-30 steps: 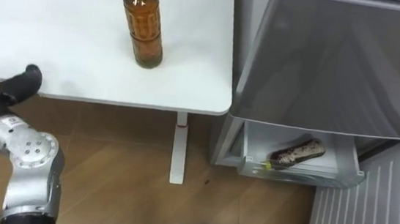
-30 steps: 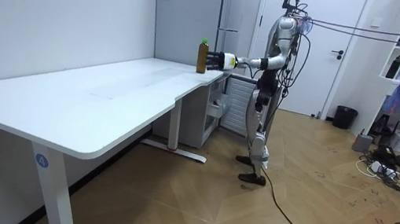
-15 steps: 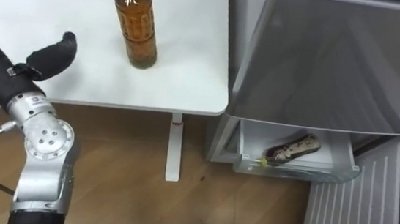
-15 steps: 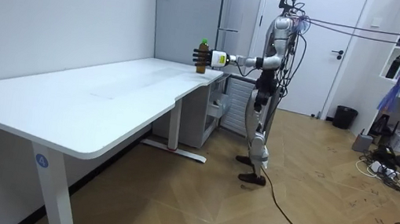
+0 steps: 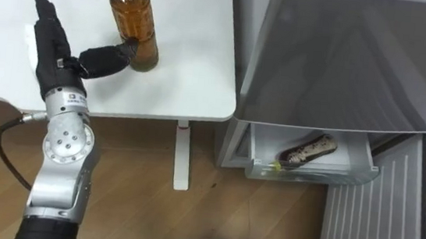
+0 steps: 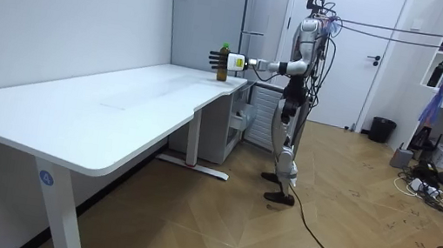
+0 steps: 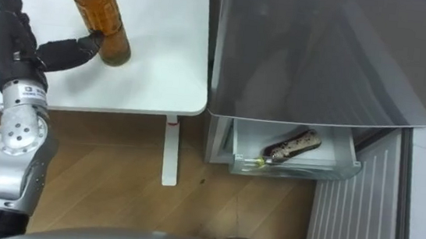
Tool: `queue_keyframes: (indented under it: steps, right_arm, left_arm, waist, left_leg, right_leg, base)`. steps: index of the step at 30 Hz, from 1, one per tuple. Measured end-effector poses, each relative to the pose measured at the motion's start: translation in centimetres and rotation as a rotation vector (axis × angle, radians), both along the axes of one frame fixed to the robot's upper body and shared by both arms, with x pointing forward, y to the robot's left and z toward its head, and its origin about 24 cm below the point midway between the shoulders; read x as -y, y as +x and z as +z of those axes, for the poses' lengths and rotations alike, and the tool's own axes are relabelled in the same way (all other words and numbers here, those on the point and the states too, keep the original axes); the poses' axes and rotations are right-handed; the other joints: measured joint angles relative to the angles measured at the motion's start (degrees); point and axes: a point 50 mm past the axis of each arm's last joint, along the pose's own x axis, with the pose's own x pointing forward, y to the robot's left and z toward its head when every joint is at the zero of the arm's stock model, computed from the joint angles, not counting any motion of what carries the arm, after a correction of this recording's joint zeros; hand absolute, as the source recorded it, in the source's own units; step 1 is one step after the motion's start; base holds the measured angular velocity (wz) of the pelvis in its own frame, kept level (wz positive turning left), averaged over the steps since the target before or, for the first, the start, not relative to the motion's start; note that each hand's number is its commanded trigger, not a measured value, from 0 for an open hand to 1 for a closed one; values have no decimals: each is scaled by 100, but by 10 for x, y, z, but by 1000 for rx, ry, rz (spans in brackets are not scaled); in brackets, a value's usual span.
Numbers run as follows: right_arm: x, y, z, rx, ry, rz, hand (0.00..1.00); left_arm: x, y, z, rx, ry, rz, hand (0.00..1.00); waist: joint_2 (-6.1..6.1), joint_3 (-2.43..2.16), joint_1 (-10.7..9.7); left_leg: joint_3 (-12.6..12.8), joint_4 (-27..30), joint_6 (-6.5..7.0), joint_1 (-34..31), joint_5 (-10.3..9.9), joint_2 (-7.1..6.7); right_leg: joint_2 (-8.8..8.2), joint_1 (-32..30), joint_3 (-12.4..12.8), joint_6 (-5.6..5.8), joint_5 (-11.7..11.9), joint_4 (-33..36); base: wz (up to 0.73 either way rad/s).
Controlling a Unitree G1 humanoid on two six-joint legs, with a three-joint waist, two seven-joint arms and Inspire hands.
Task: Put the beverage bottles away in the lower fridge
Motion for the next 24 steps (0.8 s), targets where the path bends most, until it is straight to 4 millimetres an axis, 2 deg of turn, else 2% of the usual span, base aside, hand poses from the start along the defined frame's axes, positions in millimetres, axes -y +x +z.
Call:
queue_keyframes:
  steps: [9,13,19,24]
  right_arm:
    - [6,-6,2,8,30,16,0]
    - [7,-7,2,-7,26,45,0]
    - [8,-15,2,-54,3,80,0]
    - [9,-20,1,-106,-26,118,0]
  left_arm:
    - [-3,1,-3,-48,2,-53,0]
    - [-7,3,-3,-72,20,-79,0]
    - [-6,6,-3,-66,-141,-101,0]
    - [-13,11,-4,-52,-256,-78,0]
  waist:
    - [62,-15,-30]
    - [67,-19,-133]
    - [82,-17,-174]
    - [115,10,-178]
  left_leg:
    - [63,35,-6,13,-5,27]
    - [58,32,-6,8,-6,22]
    - [143,36,-6,48,-6,20]
    - [250,33,-8,120,-6,36]
  right_leg:
    - [14,-19,27,-9,5,67]
    - [16,-40,87,-21,12,97]
    - [23,-85,185,-25,14,205]
    - [46,-91,294,-42,3,285]
  base:
    - [-1]
    - [-2]
    - [-8]
    - [-11]
